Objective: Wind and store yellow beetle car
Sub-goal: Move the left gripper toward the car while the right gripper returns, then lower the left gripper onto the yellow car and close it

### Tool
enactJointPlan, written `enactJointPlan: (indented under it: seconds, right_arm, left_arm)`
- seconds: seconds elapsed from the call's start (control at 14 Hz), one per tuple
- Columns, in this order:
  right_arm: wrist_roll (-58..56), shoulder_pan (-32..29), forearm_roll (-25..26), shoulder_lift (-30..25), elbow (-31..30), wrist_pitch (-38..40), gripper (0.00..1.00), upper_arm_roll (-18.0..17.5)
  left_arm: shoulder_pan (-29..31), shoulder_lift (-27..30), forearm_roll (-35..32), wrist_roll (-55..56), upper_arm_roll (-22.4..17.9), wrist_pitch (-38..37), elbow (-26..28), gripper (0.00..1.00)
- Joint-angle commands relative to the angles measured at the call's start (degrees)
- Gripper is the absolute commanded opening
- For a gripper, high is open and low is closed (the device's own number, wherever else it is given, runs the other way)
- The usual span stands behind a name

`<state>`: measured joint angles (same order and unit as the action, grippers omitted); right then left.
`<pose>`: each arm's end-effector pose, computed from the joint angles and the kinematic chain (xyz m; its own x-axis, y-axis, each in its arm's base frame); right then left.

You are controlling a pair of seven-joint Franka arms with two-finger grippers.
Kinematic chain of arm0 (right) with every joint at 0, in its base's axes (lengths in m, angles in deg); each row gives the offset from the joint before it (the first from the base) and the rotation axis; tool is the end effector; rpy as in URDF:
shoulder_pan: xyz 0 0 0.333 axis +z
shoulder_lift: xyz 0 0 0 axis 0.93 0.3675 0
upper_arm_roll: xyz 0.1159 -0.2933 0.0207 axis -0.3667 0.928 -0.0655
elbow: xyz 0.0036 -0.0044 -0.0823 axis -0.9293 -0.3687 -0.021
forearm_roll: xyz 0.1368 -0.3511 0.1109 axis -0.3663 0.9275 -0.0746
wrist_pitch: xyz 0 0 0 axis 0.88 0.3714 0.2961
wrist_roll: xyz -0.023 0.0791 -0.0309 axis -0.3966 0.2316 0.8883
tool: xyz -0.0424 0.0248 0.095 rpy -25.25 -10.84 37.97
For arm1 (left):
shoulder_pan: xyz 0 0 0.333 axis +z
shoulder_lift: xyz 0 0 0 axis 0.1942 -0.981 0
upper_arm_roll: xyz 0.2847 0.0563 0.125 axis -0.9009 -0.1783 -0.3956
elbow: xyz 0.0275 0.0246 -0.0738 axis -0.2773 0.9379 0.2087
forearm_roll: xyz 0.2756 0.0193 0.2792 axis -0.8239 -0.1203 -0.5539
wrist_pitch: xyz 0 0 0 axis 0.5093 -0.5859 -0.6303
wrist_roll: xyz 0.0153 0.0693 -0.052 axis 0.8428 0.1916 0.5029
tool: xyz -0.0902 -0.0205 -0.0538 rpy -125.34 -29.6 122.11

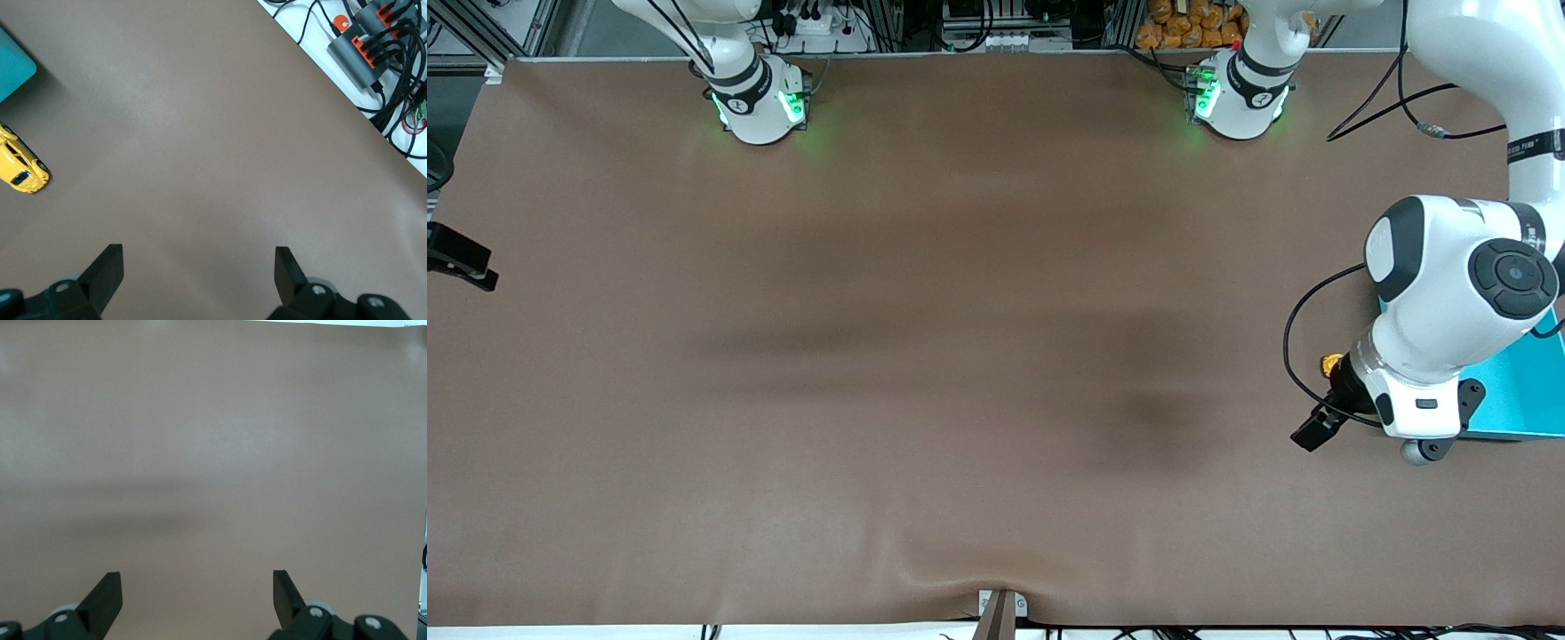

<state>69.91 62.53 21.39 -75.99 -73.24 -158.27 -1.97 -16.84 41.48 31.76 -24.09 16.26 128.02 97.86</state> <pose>0.5994 -0.0429 0.6555 0.9992 0.0154 0.0362 0.0123 -0.9963 0.0850 0.6946 -0.0991 0.4245 0.7050 0.6979 0.1263 0.6852 -0.7162 0.1328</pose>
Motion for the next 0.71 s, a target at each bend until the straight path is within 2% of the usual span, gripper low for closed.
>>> enactJointPlan:
  seconds: [0.0,0.36,0.64]
  right_arm:
    - [0.53,-0.77,-2.24,-6.12,-7.53,-1.49,1.00,-0.16]
    - [0.53,-0.59,-3.38,-7.00,-9.81,-2.45,1.00,-0.16]
    - [0.44,-0.24,-3.92,-9.98,-15.07,-6.49,1.00,0.18]
  left_arm:
    - [-0.77,-1.33,-2.51,3.35,-0.14,1.75,-0.65,1.00]
    - [-0.94,-1.77,-4.61,6.69,-0.14,1.75,-0.04,1.00]
    - [-1.21,-2.73,-6.37,9.07,-0.14,2.01,-0.21,1.00]
